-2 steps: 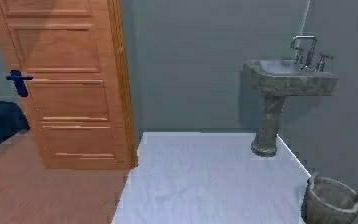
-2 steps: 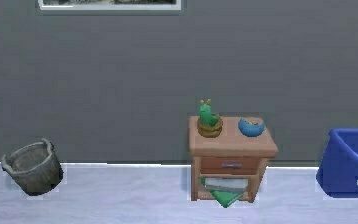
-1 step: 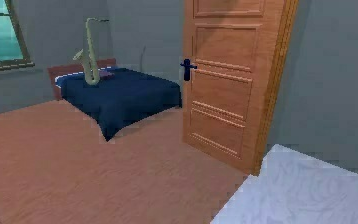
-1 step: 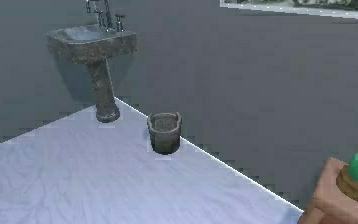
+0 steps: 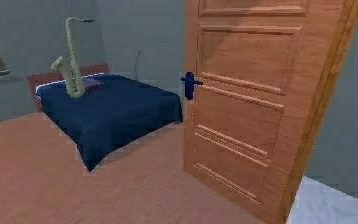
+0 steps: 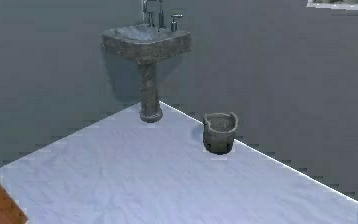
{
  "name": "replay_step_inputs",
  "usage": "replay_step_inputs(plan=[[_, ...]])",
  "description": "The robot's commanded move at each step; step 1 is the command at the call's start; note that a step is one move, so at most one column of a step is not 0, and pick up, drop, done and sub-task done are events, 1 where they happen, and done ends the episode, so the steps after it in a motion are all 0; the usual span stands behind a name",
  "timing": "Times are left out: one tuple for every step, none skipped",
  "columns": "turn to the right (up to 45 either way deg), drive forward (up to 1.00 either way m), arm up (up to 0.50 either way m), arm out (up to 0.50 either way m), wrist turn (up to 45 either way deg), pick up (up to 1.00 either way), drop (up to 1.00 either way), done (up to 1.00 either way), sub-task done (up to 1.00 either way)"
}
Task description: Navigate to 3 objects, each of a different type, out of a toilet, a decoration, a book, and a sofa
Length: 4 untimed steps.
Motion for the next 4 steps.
replay_step_inputs(plan=[[-45.0,0.0,0.0,0.0,0.0,0.0,0.0,0.0,0.0],[-3.0,0.0,0.0,0.0,0.0,0.0,0.0,0.0,0.0],[0.0,1.0,0.0,0.0,0.0,0.0,0.0,0.0,0.0],[-6.0,0.0,0.0,0.0,0.0,0.0,0.0,0.0,0.0]])
